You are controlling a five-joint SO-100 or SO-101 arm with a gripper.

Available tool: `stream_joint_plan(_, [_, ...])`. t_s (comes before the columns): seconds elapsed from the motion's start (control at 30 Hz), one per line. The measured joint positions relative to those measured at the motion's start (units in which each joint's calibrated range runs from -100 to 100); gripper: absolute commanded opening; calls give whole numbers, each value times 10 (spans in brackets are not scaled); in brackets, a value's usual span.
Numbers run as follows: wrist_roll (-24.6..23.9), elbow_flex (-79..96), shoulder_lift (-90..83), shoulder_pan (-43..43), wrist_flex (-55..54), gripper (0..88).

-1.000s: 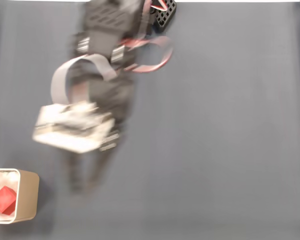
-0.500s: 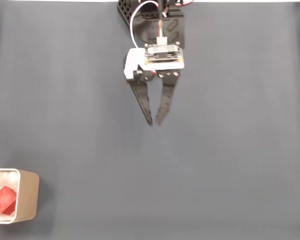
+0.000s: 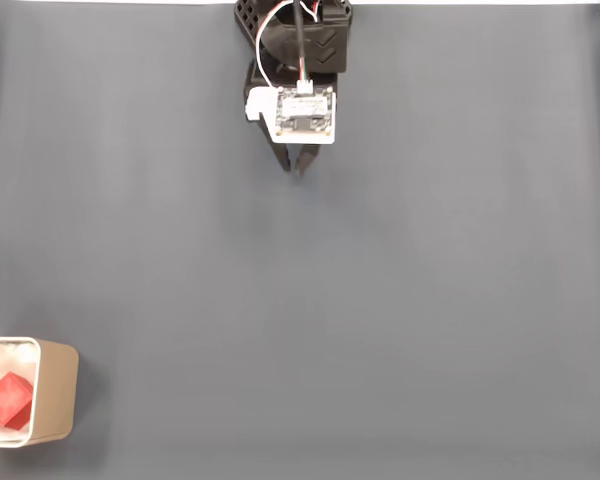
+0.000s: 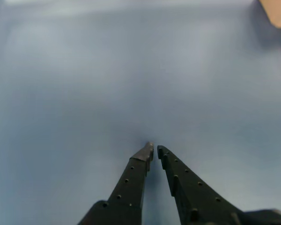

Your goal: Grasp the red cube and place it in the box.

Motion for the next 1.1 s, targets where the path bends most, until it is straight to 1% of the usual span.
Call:
stream_joint_plan(0.1, [-2, 0, -19, 1, 69, 0])
stream_joint_plan(0.17, [-2, 0, -23, 1, 95, 0])
stream_joint_plan(0.4, [5, 0, -30, 1, 138, 0])
stream_joint_plan(1.1, [6, 0, -31, 0, 142, 0])
